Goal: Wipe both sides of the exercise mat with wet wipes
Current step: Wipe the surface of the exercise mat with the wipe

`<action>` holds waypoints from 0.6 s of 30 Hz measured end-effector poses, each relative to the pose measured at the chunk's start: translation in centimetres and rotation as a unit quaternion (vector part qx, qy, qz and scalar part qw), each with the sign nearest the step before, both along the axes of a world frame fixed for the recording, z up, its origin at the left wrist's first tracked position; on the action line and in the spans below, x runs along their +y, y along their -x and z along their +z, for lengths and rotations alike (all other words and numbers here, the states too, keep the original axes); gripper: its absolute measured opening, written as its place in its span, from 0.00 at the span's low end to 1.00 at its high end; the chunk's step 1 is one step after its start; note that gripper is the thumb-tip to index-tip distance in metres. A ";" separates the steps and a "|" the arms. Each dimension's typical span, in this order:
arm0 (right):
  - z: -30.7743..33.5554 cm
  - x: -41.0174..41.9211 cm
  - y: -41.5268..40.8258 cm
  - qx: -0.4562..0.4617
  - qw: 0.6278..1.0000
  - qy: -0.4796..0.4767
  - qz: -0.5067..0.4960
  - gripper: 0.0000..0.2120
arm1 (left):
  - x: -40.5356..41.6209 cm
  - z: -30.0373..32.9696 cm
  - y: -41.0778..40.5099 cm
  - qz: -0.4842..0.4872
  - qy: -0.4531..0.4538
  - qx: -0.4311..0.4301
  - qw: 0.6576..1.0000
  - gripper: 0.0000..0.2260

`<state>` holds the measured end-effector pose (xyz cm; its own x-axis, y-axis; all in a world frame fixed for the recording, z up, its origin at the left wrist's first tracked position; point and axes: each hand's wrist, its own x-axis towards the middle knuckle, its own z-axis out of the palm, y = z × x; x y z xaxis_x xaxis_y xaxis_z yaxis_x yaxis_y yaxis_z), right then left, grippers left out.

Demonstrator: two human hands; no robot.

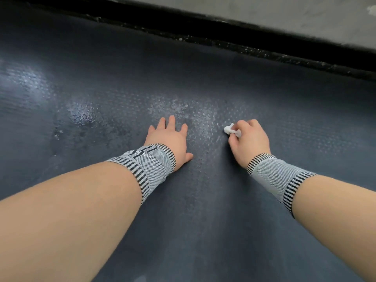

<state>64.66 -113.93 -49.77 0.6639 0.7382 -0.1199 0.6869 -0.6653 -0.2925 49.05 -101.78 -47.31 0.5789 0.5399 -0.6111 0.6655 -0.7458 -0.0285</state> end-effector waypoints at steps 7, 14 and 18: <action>0.1 -1.8 3.8 0.064 0.955 -0.014 0.290 0.07 | -0.1 0.1 0.3 0.011 0.010 0.003 1.000 0.39; 0.3 1.3 0.1 0.006 1.000 0.019 0.020 0.10 | -0.1 -0.8 0.7 0.018 0.003 -0.024 1.000 0.39; 0.6 -0.5 5.3 0.079 0.954 0.015 0.288 0.12 | 0.1 -0.7 0.6 0.019 0.003 -0.016 1.000 0.40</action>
